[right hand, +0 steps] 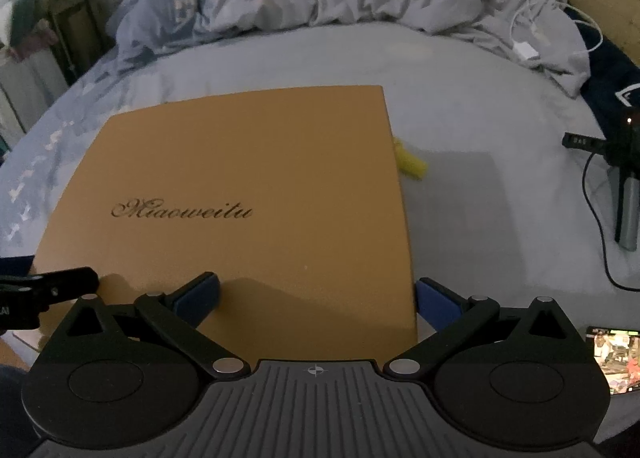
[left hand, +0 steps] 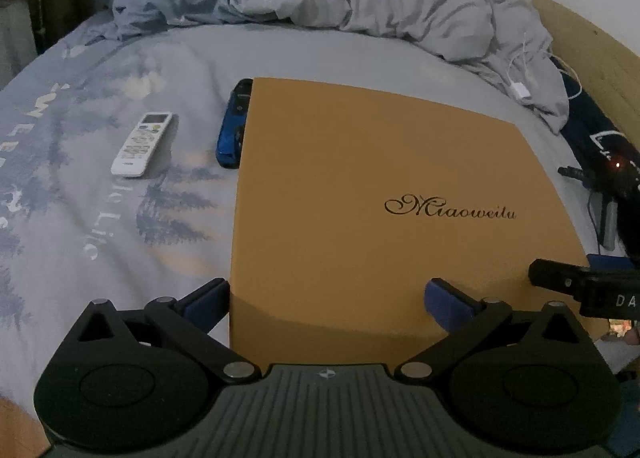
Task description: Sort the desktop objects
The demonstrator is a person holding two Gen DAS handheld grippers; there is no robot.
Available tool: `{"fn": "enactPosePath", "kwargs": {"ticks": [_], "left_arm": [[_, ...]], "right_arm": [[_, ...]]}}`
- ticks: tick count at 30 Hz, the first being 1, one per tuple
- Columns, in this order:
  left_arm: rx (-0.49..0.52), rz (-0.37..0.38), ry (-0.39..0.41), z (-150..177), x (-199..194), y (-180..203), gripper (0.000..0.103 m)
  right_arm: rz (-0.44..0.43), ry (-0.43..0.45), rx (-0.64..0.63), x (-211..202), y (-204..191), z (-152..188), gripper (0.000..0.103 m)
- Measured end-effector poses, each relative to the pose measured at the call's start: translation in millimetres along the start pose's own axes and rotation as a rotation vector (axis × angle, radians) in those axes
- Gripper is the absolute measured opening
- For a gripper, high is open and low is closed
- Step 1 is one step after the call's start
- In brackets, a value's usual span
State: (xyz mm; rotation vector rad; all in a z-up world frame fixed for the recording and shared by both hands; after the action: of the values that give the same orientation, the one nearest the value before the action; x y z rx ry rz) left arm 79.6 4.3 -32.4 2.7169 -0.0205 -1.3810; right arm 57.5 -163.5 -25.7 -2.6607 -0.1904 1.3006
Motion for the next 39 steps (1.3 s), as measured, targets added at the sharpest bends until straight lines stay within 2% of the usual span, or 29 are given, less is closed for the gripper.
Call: {"fn": "enactPosePath", "kwargs": {"ticks": [7,10,15,20,27,31,39], "left_arm": [[0.007,-0.008,0.043,5,-20,-5,0.103],[0.008,-0.007,0.07,7,-31,-10,0.103],[-0.02,0.004,0.092,12,-47,-18,0.103],[-0.013,-0.009,0.149,19,-63,-17,0.103],[0.009,0.019,0.19,27,-75,-5,0.103],[0.034,-0.003,0.218,31,-77,-5,0.103],[-0.015,-0.01,0.203,33,-73,-14,0.103]], "right_arm": [[-0.008,0.017,0.018,-16,-5,13,0.103],[-0.044,0.042,0.003,-32,-8,20,0.103],[-0.089,0.121,-0.029,-66,-12,34,0.103],[-0.124,0.181,-0.028,-88,-6,47,0.103],[-0.101,0.241,-0.118,-100,-16,56,0.103],[-0.099,0.261,-0.1,-100,-16,54,0.103],[-0.088,0.248,-0.051,-91,-11,56,0.103]]}}
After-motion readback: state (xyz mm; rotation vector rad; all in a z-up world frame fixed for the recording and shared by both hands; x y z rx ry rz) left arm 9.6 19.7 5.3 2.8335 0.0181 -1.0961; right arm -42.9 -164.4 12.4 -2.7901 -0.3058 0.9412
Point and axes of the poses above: each gripper's, at about its wrist camera, not at the fingertips, and x roughly the way its jaws point, y to its right, z to its underside, the point moved 2 cm from there along x, roughly the way its jaws point, and after that the axes turned 6 degrees about -z, right-handed, at the moved point
